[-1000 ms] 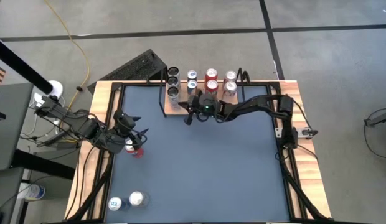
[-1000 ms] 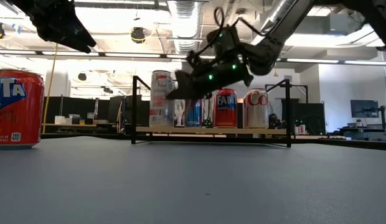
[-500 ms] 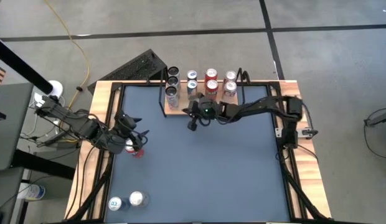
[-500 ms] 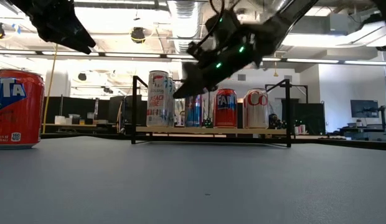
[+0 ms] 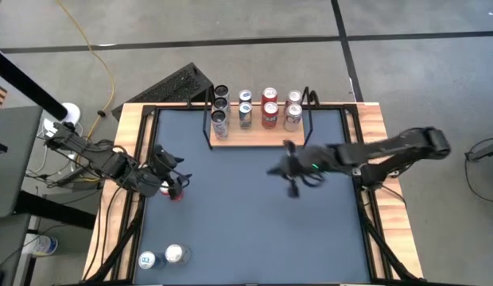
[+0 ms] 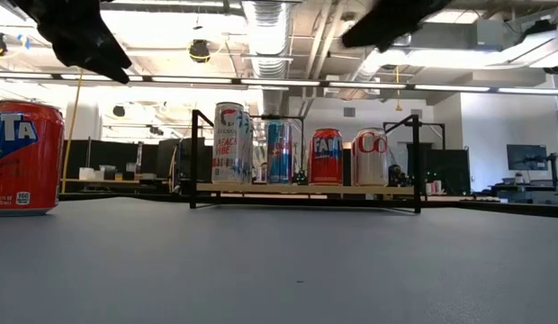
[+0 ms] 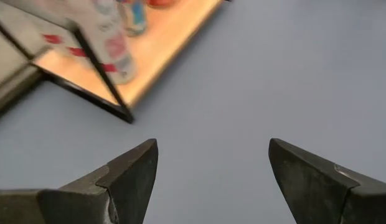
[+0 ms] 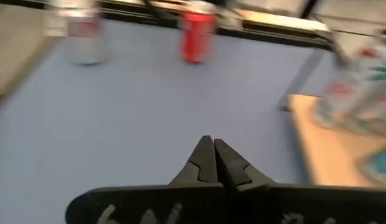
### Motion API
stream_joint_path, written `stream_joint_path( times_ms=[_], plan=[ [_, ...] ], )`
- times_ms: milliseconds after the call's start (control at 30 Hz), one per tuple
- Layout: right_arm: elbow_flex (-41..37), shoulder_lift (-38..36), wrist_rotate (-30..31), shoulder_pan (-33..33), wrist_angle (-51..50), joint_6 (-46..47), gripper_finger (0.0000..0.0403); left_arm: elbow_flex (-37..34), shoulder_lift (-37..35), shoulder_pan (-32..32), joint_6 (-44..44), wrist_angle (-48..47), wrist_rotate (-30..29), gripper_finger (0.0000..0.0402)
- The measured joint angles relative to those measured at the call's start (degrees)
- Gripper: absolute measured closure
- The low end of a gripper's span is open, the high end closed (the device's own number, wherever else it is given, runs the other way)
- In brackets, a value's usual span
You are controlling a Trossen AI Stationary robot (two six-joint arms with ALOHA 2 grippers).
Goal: Place canned beverage on shelf
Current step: Put the blue soda can on the shelf aligned with the other blue soda cans
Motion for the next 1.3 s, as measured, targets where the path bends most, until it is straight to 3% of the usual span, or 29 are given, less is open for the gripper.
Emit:
stream_joint_path(
  times_ms=[100, 233, 467, 700, 833, 1000, 1133, 1300],
  plan=[
    [-7.7, -5.7, 0.5, 8.1, 6.6, 1.1, 0.0403, 0.8, 0.0, 0.0, 0.0, -0.2, 5.0, 0.0109],
    [-16.5, -10.1, 6.4, 18.2, 18.5, 0.2, 0.0403, 3.7, 0.2, 0.0, -2.6, -0.8, 10.4, 0.0109],
    [-23.3, -9.4, 18.5, 27.8, 29.2, -3.8, 0.0403, 11.3, 4.6, -1.2, -5.6, -2.4, 16.0, 0.0109],
    [-23.8, -3.6, 19.9, 28.7, 32.0, -3.9, 0.0403, 25.0, 19.4, -10.7, -6.3, -1.7, 27.1, 0.0109],
    [-23.2, -1.3, 19.9, 28.0, 33.8, -3.9, 0.0403, 34.4, 30.0, -19.5, -9.9, -4.4, 27.4, 0.0109],
    [-23.0, -0.9, 19.8, 27.4, 33.8, -3.9, 0.0403, 45.9, 42.3, -29.1, -24.7, -20.2, 22.6, 0.0109],
    [-22.9, -0.9, 19.7, 27.1, 33.7, -3.9, 0.0403, 52.9, 49.1, -33.0, -38.8, -34.3, 25.4, 0.0109],
    [-22.9, -0.9, 19.6, 27.1, 33.6, -3.9, 0.0403, 55.8, 51.4, -35.2, -50.6, -37.2, 29.0, 0.0109]
  ],
)
